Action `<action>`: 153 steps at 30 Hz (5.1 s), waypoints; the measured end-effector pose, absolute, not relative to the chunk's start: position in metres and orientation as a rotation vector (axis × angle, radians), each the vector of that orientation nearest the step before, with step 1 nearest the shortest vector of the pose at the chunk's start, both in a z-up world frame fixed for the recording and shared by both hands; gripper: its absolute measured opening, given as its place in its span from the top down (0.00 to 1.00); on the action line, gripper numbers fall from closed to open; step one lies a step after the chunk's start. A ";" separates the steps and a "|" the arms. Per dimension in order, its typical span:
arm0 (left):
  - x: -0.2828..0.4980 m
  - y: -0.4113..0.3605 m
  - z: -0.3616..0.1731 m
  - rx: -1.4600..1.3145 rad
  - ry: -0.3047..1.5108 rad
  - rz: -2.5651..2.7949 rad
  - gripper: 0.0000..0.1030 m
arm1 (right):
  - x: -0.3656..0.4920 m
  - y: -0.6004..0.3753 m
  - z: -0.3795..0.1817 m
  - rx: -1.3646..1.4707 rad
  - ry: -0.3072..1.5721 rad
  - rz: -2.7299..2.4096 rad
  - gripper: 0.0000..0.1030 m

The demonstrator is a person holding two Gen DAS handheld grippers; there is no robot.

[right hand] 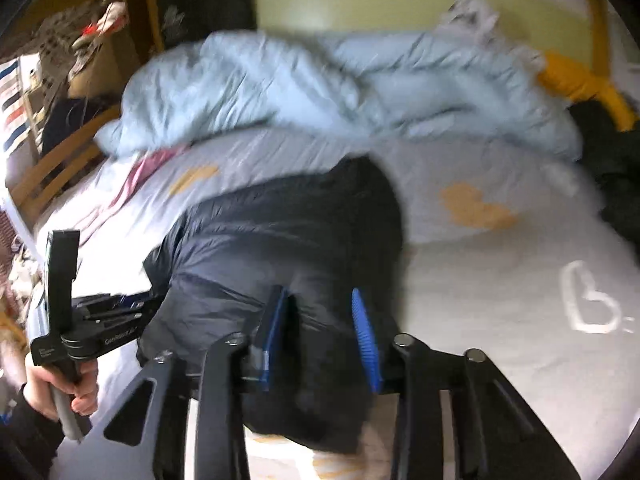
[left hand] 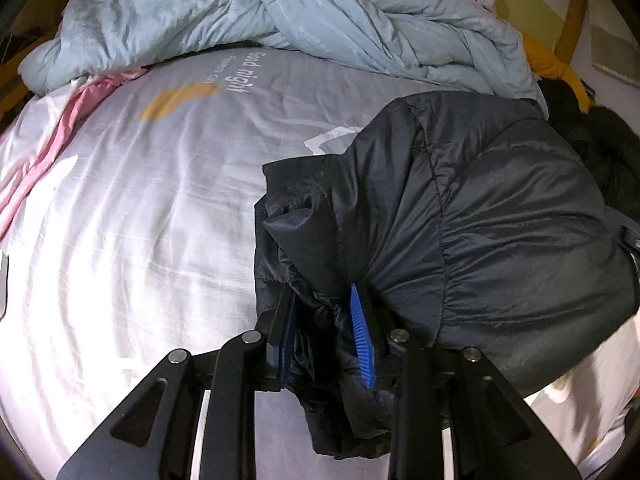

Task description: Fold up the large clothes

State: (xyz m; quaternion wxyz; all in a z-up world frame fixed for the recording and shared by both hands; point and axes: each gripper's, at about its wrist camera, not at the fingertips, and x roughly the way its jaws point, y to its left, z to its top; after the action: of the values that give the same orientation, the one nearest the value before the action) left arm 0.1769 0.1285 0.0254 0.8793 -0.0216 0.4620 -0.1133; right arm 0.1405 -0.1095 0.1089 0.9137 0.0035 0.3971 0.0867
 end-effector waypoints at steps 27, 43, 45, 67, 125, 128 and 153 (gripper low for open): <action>0.134 0.149 0.121 -0.211 0.608 -0.339 0.24 | 0.140 -0.143 0.078 0.088 0.857 0.143 0.53; 0.183 0.158 -0.009 -0.594 1.101 -0.383 0.00 | 0.164 -0.175 0.047 0.232 0.947 0.192 0.14; 0.183 0.157 -0.013 -0.604 1.107 -0.398 0.00 | 0.165 -0.177 0.038 0.284 0.943 0.223 0.14; 0.139 0.067 0.109 -0.399 0.804 -0.611 0.61 | 0.092 -0.222 0.132 0.206 0.773 0.204 0.53; 0.208 -0.338 0.055 -0.229 0.876 -0.854 0.44 | 0.027 -0.542 0.125 0.312 0.506 -0.306 0.45; 0.206 -0.339 0.054 -0.174 0.816 -0.814 0.34 | 0.032 -0.552 0.107 0.353 0.541 -0.341 0.40; 0.076 -0.152 0.132 0.017 0.327 -0.578 0.00 | -0.055 -0.401 0.147 0.190 0.295 -0.449 0.00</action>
State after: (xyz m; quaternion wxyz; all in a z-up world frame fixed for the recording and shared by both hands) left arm 0.0764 -0.1518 0.1318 0.9453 0.0082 0.1607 -0.2839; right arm -0.0552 -0.4012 0.1474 0.9596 0.0936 0.1457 -0.2217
